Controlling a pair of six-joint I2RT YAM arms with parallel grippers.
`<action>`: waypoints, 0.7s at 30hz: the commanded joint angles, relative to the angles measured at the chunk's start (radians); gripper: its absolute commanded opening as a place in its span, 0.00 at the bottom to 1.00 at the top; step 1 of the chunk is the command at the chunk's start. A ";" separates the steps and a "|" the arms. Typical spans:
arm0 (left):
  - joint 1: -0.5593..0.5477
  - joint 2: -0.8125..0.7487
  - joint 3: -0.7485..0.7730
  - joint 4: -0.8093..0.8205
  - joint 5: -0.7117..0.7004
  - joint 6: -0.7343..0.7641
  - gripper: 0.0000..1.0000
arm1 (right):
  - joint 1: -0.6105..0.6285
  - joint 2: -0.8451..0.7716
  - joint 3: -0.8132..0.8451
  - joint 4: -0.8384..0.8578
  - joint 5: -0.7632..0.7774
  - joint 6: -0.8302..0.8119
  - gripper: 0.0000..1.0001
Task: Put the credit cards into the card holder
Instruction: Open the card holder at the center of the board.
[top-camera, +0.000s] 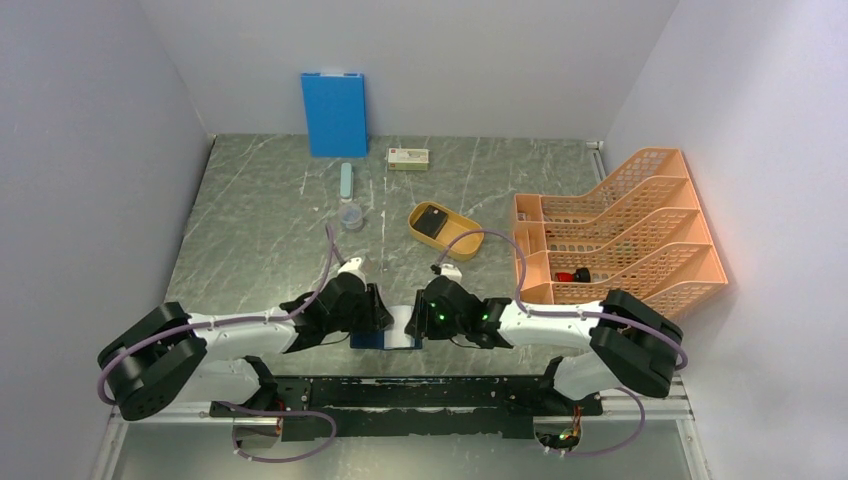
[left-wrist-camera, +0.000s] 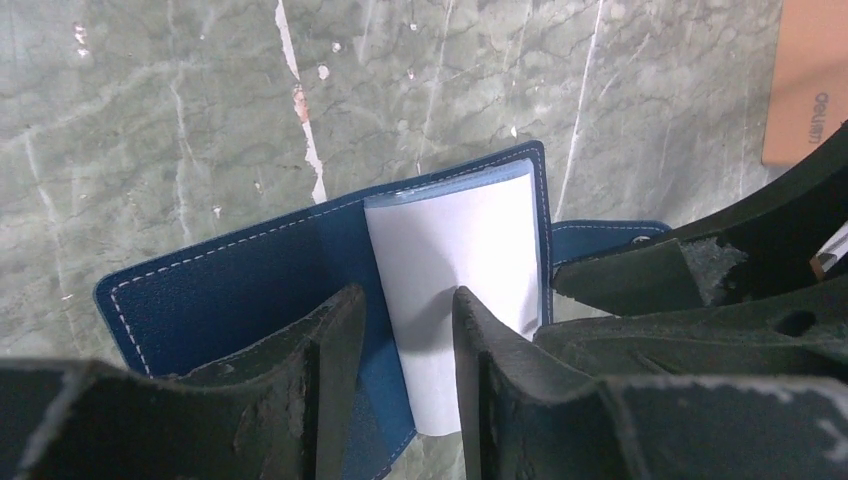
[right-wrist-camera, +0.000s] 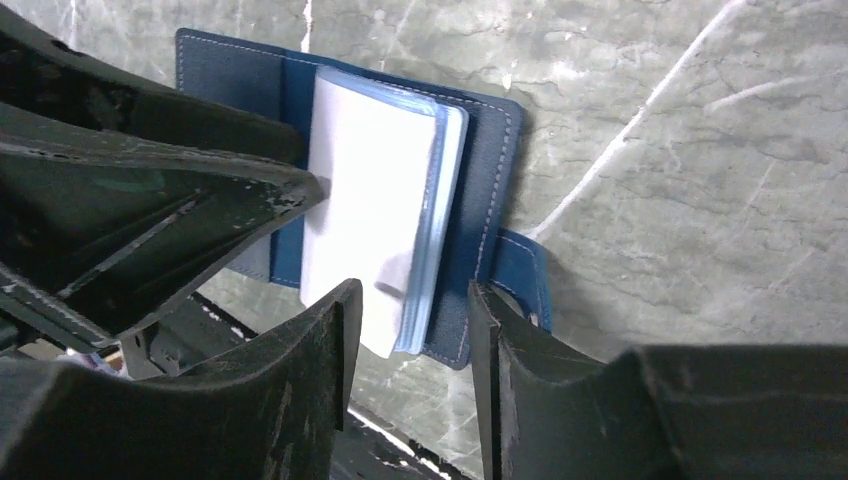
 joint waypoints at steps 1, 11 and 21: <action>-0.003 -0.010 -0.033 -0.106 -0.058 0.014 0.44 | -0.009 0.017 -0.024 0.057 0.017 0.023 0.47; -0.003 -0.016 -0.048 -0.134 -0.088 0.000 0.35 | -0.009 0.068 -0.027 0.148 -0.041 0.026 0.46; -0.002 0.009 -0.077 -0.109 -0.084 -0.012 0.22 | -0.008 0.103 -0.016 0.224 -0.100 0.019 0.40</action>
